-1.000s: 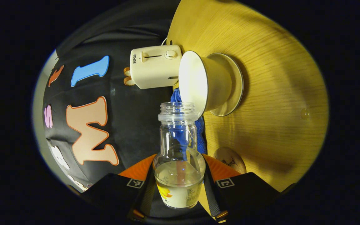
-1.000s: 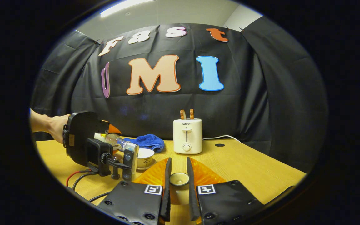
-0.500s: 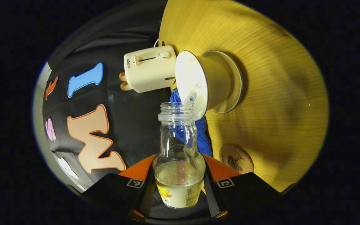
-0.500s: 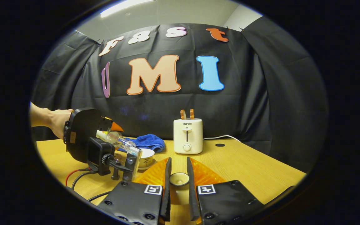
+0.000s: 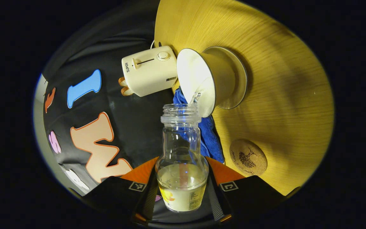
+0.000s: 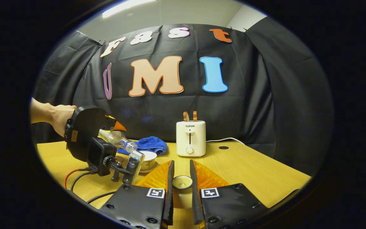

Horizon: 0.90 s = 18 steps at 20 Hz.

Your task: Open the teacup lid with one hand, grasp the water bottle and pour water into the teacup with the other hand; after pouring, place the water bottle on the coaster and then close the teacup lid.

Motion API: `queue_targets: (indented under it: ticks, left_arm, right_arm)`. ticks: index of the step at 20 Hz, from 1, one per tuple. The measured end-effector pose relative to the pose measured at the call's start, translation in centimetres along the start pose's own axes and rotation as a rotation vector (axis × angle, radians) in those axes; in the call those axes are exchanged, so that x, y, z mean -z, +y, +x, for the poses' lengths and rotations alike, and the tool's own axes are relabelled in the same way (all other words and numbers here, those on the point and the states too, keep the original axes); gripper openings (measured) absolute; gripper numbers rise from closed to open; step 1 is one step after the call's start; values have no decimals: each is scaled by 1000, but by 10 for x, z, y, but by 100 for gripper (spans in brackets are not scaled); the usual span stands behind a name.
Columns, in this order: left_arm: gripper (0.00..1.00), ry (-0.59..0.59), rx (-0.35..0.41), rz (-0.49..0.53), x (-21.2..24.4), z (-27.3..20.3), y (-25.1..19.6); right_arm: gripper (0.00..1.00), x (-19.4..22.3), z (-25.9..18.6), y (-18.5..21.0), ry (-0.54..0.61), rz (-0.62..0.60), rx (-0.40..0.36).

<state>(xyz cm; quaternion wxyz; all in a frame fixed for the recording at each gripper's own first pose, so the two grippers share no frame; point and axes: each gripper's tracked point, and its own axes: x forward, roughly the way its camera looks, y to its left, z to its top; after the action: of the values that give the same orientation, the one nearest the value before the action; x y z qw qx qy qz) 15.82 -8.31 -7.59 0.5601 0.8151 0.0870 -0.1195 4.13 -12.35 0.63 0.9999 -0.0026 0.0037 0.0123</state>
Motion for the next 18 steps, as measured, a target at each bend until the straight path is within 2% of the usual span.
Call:
queue_targets:
  ticks: [12, 18]
  left_arm:
    - [68, 13, -21, 161, -1, -3, 13]
    - [69, 16, -25, 204, -4, -4, 16]
  right_arm:
    - [27, 0, 0, 1, 0, 0, -6]
    - [27, 1, 1, 1, 0, 0, -9]
